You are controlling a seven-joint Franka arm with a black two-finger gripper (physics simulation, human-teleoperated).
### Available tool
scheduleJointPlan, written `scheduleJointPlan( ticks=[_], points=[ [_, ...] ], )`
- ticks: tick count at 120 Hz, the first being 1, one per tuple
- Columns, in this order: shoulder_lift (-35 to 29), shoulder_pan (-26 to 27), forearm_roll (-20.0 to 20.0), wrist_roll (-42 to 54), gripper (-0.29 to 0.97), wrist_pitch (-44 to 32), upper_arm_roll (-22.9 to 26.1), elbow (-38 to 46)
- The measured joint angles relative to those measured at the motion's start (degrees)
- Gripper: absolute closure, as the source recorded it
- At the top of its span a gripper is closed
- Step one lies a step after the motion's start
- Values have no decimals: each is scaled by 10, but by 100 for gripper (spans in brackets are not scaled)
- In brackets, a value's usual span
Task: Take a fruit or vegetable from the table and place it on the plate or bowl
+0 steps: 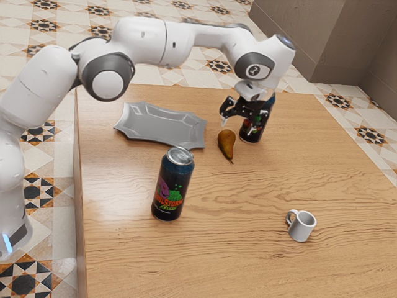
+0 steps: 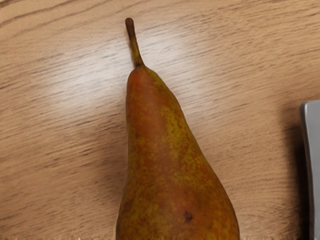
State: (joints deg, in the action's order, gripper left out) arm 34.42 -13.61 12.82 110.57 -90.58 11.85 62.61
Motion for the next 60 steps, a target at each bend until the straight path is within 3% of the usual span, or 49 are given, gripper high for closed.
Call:
scheduleJointPlan(
  ticks=[53,60],
  points=[
    [39,-4,-11,11,0,-48,-4,1],
    [39,-4,-18,11,5,-49,-4,1]
  ],
)
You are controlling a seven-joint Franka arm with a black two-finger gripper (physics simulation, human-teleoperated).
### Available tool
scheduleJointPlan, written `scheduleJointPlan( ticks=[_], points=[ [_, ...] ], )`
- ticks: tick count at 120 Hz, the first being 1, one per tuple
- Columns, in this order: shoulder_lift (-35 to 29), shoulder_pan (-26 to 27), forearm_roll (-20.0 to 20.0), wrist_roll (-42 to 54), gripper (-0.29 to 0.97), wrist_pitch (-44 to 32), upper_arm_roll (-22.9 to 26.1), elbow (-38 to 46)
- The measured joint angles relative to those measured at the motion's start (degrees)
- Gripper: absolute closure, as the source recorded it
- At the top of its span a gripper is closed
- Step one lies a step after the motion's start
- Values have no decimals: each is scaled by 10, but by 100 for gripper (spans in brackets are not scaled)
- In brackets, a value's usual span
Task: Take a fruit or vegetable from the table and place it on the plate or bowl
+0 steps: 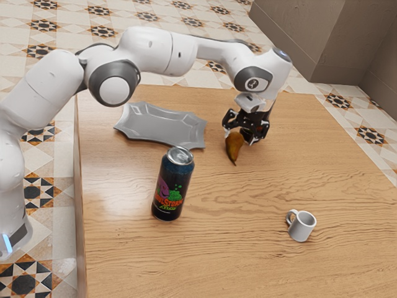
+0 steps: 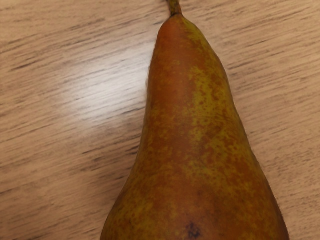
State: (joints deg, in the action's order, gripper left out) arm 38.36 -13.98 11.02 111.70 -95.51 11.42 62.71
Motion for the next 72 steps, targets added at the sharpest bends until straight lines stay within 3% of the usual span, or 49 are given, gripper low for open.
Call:
scheduleJointPlan(
  ticks=[22,57,72],
  points=[
    [0,-3,-11,1,28,-1,-1,1],
    [-5,-2,-31,-2,41,-1,-1,-1],
    [-63,0,-34,-3,44,20,-2,-2]
  ],
)
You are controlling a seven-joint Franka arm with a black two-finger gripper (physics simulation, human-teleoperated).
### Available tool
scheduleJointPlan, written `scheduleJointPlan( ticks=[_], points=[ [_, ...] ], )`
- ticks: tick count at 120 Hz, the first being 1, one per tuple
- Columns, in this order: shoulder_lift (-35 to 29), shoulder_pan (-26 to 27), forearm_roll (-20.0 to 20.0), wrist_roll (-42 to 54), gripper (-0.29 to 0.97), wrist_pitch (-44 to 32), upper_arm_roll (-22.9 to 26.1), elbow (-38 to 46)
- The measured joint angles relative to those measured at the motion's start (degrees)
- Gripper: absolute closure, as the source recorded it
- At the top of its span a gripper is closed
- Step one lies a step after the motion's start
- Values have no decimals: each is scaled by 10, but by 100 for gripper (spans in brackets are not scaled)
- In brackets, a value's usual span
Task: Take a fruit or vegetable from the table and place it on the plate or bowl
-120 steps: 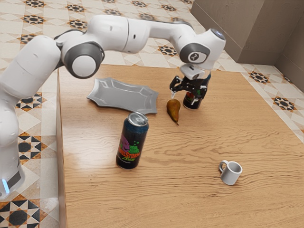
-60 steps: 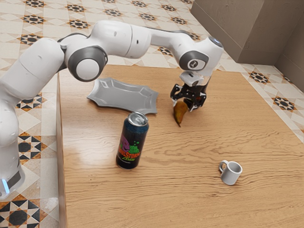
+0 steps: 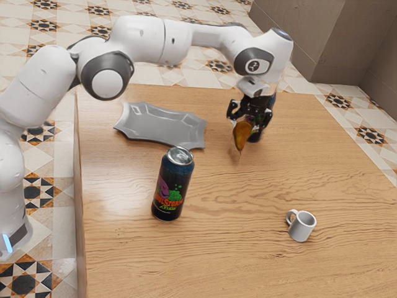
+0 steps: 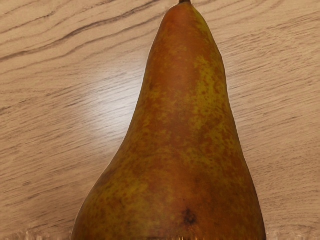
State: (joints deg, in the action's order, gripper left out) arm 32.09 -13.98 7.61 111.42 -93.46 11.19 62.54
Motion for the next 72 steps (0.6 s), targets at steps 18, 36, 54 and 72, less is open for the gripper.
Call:
scheduleJointPlan(
  ticks=[18,36,54,72],
  points=[
    [-96,-32,-13,-1,43,63,-3,1],
    [-140,-125,-40,-4,43,123,-22,2],
    [-145,-141,-85,-7,43,158,-150,28],
    [-197,-89,-102,-13,44,174,-230,112]
  ],
)
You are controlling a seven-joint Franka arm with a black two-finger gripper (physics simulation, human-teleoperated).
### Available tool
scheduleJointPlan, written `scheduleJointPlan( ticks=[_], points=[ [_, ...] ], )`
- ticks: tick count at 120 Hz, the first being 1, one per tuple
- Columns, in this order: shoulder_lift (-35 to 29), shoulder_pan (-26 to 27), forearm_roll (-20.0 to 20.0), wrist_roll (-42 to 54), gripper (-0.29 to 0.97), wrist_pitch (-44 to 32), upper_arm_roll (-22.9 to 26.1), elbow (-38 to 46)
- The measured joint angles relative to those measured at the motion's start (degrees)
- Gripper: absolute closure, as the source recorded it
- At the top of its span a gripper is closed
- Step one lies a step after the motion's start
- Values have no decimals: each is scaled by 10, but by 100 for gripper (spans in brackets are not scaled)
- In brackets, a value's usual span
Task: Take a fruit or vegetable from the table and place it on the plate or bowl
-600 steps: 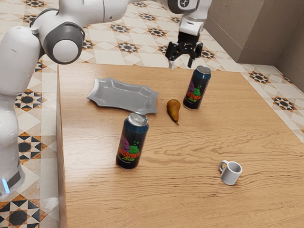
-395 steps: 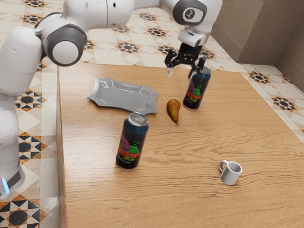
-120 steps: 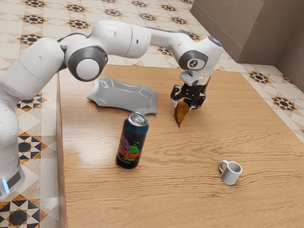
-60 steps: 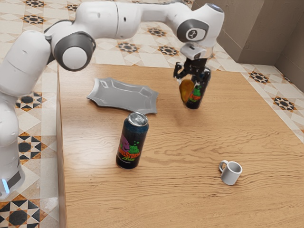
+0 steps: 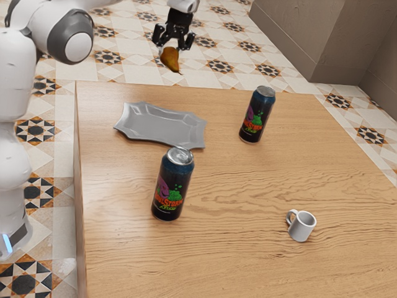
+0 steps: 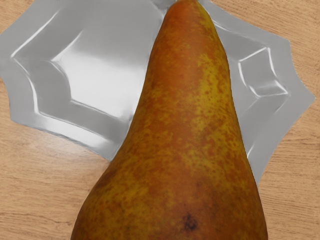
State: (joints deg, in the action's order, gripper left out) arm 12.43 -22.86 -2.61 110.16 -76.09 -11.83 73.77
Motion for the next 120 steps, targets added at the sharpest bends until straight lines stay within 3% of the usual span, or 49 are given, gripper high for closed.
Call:
scheduleJointPlan(
  ticks=[13,32,57,68,85,120],
  points=[
    [-21,184,-12,-4,44,3,-188,49],
    [-33,386,-24,-9,44,2,-395,110],
    [-33,576,-27,-14,44,0,-587,163],
    [-33,631,-26,-15,45,0,-621,177],
    [-33,667,-25,-19,45,3,-657,193],
    [-33,681,-24,-25,43,5,-677,197]
  ],
)
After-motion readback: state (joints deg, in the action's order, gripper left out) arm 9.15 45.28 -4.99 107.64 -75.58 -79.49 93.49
